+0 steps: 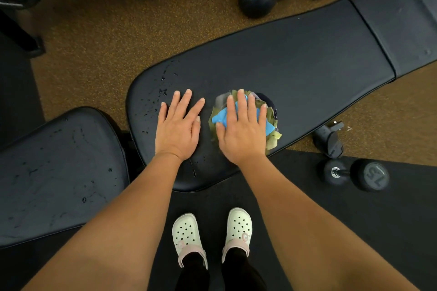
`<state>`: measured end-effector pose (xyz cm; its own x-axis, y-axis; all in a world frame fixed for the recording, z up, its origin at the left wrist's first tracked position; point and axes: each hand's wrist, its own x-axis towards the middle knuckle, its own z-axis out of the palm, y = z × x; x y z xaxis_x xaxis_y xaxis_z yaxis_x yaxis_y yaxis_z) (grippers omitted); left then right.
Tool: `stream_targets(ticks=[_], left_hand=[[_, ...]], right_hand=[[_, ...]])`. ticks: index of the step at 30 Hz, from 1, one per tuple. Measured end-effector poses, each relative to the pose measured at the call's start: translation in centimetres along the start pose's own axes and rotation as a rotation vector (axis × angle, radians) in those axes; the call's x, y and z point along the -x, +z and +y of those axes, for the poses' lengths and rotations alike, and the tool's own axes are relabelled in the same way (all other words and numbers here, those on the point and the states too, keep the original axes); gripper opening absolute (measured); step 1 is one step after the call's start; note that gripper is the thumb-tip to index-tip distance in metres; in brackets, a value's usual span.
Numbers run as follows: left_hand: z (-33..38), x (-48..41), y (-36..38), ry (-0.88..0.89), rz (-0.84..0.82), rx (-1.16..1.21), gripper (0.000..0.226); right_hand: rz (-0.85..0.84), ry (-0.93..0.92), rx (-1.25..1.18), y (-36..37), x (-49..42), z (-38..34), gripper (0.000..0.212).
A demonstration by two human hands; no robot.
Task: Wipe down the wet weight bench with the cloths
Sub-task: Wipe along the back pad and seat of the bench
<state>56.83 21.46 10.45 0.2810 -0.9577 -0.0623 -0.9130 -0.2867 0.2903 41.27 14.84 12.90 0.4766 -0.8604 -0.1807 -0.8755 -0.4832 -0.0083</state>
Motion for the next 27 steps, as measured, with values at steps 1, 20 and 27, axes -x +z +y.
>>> stream_targets(ticks=[1, 20, 27], left_hand=[[0.0, 0.0, 0.0, -0.014, 0.003, 0.012, 0.048], [-0.2, 0.1, 0.0, -0.036, 0.058, 0.105, 0.055], [-0.2, 0.1, 0.1, -0.052, 0.084, 0.158, 0.051]], right_hand=[[0.006, 0.064, -0.018, 0.0, -0.1, -1.1, 0.068], [-0.113, -0.659, 0.078, -0.2, 1.0, 1.7, 0.066], [-0.014, -0.071, 0.012, -0.6, -3.8, -1.9, 0.068]])
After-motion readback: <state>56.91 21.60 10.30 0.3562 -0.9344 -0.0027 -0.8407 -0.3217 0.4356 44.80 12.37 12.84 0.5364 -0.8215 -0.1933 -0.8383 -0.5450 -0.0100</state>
